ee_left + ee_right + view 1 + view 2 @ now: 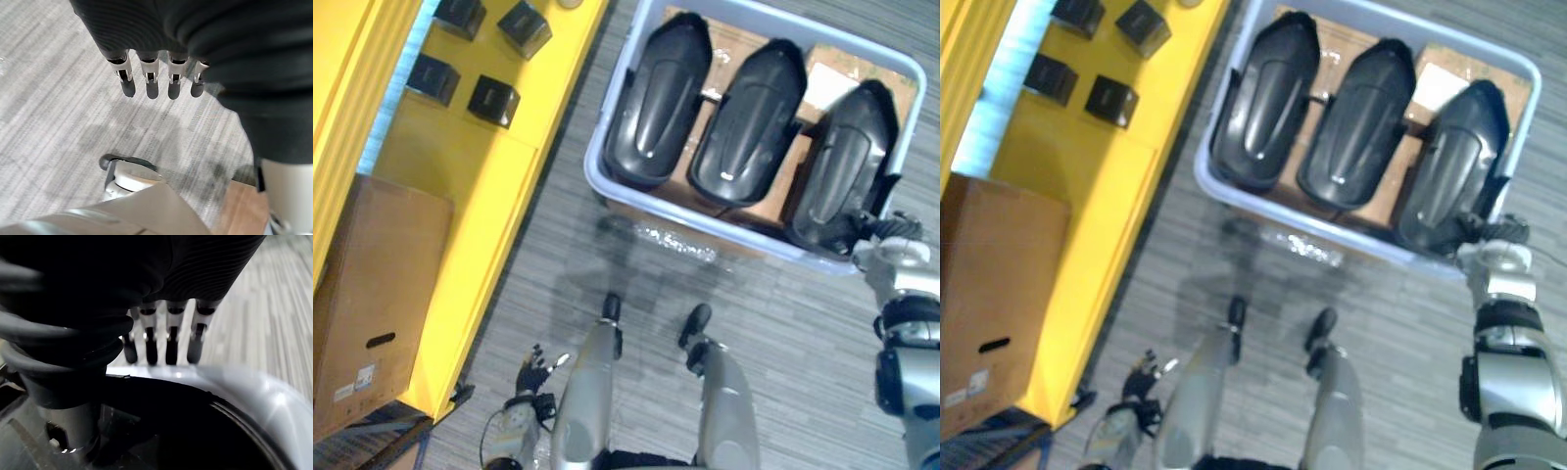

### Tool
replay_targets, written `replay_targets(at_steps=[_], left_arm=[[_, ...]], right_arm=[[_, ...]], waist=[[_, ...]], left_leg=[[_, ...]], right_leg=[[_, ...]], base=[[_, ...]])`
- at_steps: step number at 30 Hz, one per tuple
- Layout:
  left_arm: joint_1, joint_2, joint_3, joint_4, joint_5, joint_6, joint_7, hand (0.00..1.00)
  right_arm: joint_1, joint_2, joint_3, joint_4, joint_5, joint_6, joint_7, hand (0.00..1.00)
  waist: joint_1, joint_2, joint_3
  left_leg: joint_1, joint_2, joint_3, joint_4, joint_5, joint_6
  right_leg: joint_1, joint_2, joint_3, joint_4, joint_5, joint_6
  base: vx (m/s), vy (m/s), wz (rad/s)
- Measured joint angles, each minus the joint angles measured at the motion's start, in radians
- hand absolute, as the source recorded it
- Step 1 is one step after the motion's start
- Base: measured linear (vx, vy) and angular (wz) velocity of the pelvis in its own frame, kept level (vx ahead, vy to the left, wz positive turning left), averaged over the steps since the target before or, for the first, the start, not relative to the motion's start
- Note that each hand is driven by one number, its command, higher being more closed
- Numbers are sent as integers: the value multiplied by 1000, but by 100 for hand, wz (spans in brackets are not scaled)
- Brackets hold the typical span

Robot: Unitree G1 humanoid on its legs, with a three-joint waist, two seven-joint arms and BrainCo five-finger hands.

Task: Walk over and take plastic housings, then place them on the shelf

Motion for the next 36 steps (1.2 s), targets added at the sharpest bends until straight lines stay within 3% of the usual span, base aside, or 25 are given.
replay_targets(at_steps=[6, 11, 21, 24, 30, 34, 36], left_arm=[[-3, -5, 7, -37, -6, -5, -2, 0], [-3, -16, 11, -57, -8, -10, -5, 0], [-3, -24, 18, -80, -7, -19, -8, 0], [-1, -26, 3, -100, -7, -21, -11, 0], [48, 28, -35, -241, -10, -17, -16, 0], [118, 56, -30, -438, -37, 4, -7, 0], [153, 59, -28, -546, -35, 21, -3, 0]], right_arm=[[4, -13, -3, 0, -18, -3, 45, 100], [15, 1, -2, -13, -20, -34, 73, 100], [46, 27, 0, -44, -204, -40, 30, 100], [71, 30, -1, -44, -228, -43, 16, 100], [181, 30, -64, -24, -245, -71, -38, 100], [249, 30, -118, -37, -244, -71, -92, 100], [303, 32, -129, -74, -244, -71, -112, 100]], waist=[[-1, 1, 0], [0, 0, 0], [0, -3, -11], [-1, -6, -13], [-11, -46, -41], [-15, -61, -50], [-17, -74, -95]], left_leg=[[-19, 8, -1, 21, -1, -1], [-24, 9, -1, 34, -2, -2], [-36, 13, 1, 63, -5, 0], [10, 21, 2, 54, -6, -1], [167, 18, 5, -59, 7, -3], [280, 10, 15, -162, 32, -5], [319, 8, 22, -213, 38, -6]], right_leg=[[-25, -1, -2, 38, -17, -8], [-36, -9, -2, 71, -35, -10], [-38, -8, 0, 81, -32, -7], [17, 3, -4, 53, -27, -2], [181, 16, -19, -76, 1, 8], [292, 30, -27, -185, 37, 17], [332, 37, -29, -240, 49, 24]], base=[[-5, -4, 0], [-49, -17, 2], [-13, 1, 0], [0, 0, 0], [76, -4, 2], [153, -5, 1], [189, -14, -3]])
